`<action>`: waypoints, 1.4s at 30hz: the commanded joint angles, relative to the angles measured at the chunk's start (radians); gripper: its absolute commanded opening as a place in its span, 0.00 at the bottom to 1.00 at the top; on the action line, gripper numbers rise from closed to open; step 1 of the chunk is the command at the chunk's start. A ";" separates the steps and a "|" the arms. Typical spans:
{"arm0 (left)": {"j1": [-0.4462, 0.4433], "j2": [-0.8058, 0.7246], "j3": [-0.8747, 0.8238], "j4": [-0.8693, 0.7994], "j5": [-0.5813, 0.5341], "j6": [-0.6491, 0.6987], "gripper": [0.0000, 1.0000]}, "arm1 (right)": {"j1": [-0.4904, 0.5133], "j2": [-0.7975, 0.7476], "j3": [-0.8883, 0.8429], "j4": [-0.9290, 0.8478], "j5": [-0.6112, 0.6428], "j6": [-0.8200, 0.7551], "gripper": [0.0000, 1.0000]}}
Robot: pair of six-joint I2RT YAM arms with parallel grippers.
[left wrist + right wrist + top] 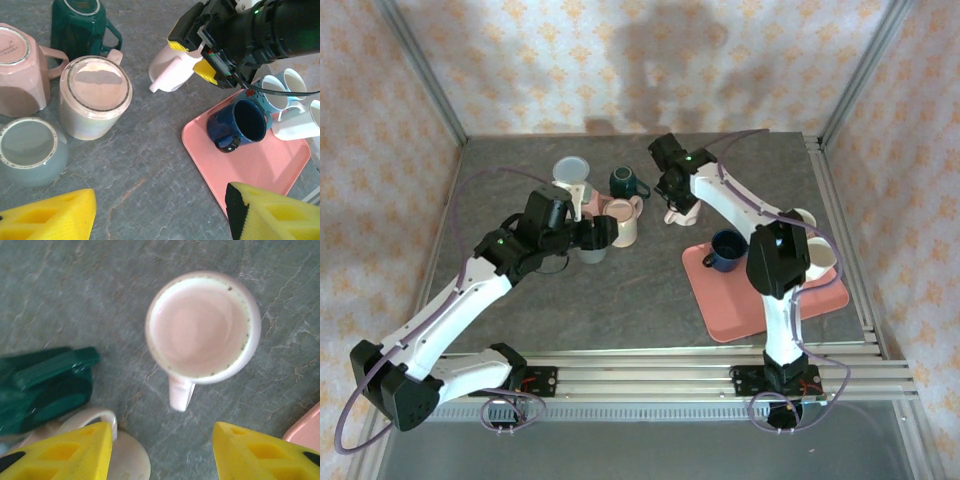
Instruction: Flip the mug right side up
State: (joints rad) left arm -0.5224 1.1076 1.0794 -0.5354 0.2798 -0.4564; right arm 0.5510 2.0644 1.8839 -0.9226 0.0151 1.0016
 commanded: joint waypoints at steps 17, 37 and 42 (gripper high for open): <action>0.070 -0.037 -0.047 -0.023 0.032 -0.008 0.70 | 0.002 0.140 0.046 -0.043 0.076 0.128 0.41; 0.099 -0.041 -0.043 -0.033 0.055 -0.051 0.70 | 0.019 0.121 0.080 -0.076 0.155 0.075 0.02; 0.116 -0.016 0.016 -0.101 0.103 -0.211 0.70 | 0.037 -0.049 -0.051 0.057 0.107 -0.007 0.00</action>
State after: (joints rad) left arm -0.4183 1.0847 1.0416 -0.5838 0.3408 -0.5549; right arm 0.5713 2.1841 1.8782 -0.9325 0.0959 1.0500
